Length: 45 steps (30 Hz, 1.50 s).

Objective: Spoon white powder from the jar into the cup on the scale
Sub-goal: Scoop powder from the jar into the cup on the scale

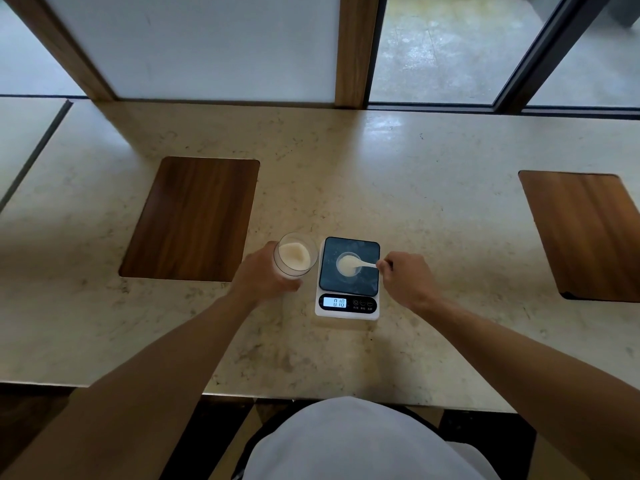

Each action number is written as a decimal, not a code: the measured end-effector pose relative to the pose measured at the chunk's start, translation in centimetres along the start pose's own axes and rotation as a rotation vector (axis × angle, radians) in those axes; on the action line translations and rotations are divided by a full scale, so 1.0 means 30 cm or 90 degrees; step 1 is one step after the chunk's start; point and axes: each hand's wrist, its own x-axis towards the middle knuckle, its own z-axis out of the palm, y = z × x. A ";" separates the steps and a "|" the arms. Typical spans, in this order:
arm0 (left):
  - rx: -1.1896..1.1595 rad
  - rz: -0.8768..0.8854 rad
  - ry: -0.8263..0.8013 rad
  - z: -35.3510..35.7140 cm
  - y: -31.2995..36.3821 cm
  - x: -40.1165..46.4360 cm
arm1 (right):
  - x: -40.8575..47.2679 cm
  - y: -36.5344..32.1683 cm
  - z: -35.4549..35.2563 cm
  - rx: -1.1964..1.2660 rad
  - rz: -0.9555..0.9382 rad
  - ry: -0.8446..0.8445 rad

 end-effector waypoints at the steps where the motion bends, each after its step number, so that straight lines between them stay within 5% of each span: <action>1: 0.002 -0.002 -0.001 -0.001 0.000 0.000 | 0.000 -0.001 0.001 -0.007 -0.008 0.005; 35: -0.019 0.016 -0.017 0.004 0.020 0.038 | -0.043 0.013 -0.036 -0.192 -0.315 0.071; 38: -0.018 0.020 -0.024 0.004 0.024 0.046 | -0.039 0.007 -0.029 -0.111 -0.241 0.104; 45: -0.015 0.007 -0.014 -0.007 0.030 0.083 | 0.047 -0.072 -0.032 0.307 0.139 0.030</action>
